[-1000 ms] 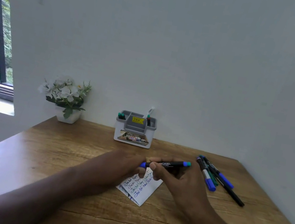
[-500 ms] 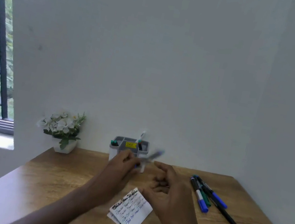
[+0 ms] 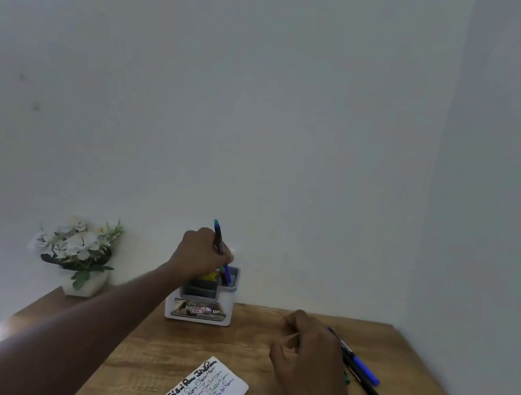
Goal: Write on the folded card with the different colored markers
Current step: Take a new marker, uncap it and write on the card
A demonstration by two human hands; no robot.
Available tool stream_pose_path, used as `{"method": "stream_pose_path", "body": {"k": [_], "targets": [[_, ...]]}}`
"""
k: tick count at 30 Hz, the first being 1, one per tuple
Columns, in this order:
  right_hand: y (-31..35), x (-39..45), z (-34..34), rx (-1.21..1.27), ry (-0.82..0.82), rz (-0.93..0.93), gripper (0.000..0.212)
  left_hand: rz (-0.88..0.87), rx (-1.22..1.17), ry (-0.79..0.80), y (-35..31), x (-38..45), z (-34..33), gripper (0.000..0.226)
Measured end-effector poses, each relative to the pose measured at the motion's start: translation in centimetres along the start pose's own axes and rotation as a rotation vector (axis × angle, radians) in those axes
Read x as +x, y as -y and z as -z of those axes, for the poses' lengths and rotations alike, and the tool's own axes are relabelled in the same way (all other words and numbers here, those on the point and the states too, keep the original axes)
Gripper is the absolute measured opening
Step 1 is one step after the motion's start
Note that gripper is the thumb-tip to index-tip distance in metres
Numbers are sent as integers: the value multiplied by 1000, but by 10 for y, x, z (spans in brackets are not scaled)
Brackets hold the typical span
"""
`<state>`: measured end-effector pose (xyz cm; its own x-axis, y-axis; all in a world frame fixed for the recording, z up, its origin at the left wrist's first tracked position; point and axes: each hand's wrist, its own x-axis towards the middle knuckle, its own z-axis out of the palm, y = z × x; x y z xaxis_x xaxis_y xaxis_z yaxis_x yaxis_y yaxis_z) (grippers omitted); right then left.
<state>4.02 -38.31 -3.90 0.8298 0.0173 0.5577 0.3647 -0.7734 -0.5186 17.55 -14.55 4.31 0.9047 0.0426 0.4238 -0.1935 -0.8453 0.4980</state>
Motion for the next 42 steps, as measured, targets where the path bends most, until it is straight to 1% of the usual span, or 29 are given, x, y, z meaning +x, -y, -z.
{"method": "stream_pose_path", "body": {"k": [3, 4, 6, 8, 9, 11, 13, 15, 17, 19, 21, 23, 24, 25, 26, 28, 30, 31, 33, 34, 35, 36, 37, 38, 42], "targets": [[-7, 6, 9, -101, 7, -20, 9, 0, -47, 37, -6, -4, 4, 26], [-11, 8, 12, -164, 31, -34, 5, -5, -55, 33, -8, -7, 8, 31], [-20, 12, 19, -300, 105, -93, 9, -33, -45, 25, -9, -16, 18, 51], [-26, 12, 25, -411, 198, -143, 14, -113, 19, -27, -4, -33, 28, 67], [-28, 11, 26, -444, 231, -149, 17, -179, 56, -80, 0, -45, 31, 66], [-29, 8, 26, -411, 250, -144, 15, -374, 138, -210, 9, -76, 36, 44], [-26, 6, 26, -391, 263, -126, 11, -534, 209, -290, 19, -111, 39, 26], [-26, 8, 25, -452, 294, -135, 9, -617, 272, -286, 28, -144, 35, 23], [-25, 9, 24, -519, 312, -170, 17, -675, 325, -247, 41, -167, 27, 22], [-26, 9, 23, -526, 310, -171, 19, -691, 307, -198, 50, -179, 17, 20], [-24, 8, 20, -514, 297, -184, 19, -649, 241, -162, 53, -181, 15, 20], [-18, 8, 17, -454, 292, -176, 26, -593, 134, -152, 53, -179, 13, 21], [-13, 7, 14, -372, 280, -155, 27, -573, 90, -150, 53, -180, 12, 21], [-7, 5, 11, -225, 264, -152, 24, -562, 61, -147, 52, -182, 10, 20], [0, 1, 8, -25, 253, -169, 19, -556, 40, -137, 52, -184, 8, 20], [19, -8, 3, 388, 258, -258, 14, -541, 3, -105, 51, -189, 5, 24], [34, -17, -3, 648, 276, -324, 14, -512, -28, -55, 47, -193, 3, 35], [37, -20, -6, 704, 274, -322, 19, -500, -44, -28, 44, -194, 3, 42], [43, -28, -11, 730, 276, -298, 28, -489, -57, 42, 37, -196, 1, 54], [46, -32, -12, 708, 282, -272, 27, -493, -49, 84, 34, -197, -1, 55], [46, -34, -14, 684, 292, -231, 23, -502, -35, 122, 31, -198, -2, 52], [48, -36, -14, 674, 304, -190, 19, -508, -26, 145, 29, -199, -3, 42], [49, -37, -15, 672, 310, -153, 18, -504, -29, 160, 28, -200, -2, 32], [51, -38, -14, 678, 309, -129, 18, -495, -36, 163, 27, -199, -1, 28], [50, -38, -13, 637, 232, -111, 28, -441, -22, 166, 26, -198, 1, 25]]}}
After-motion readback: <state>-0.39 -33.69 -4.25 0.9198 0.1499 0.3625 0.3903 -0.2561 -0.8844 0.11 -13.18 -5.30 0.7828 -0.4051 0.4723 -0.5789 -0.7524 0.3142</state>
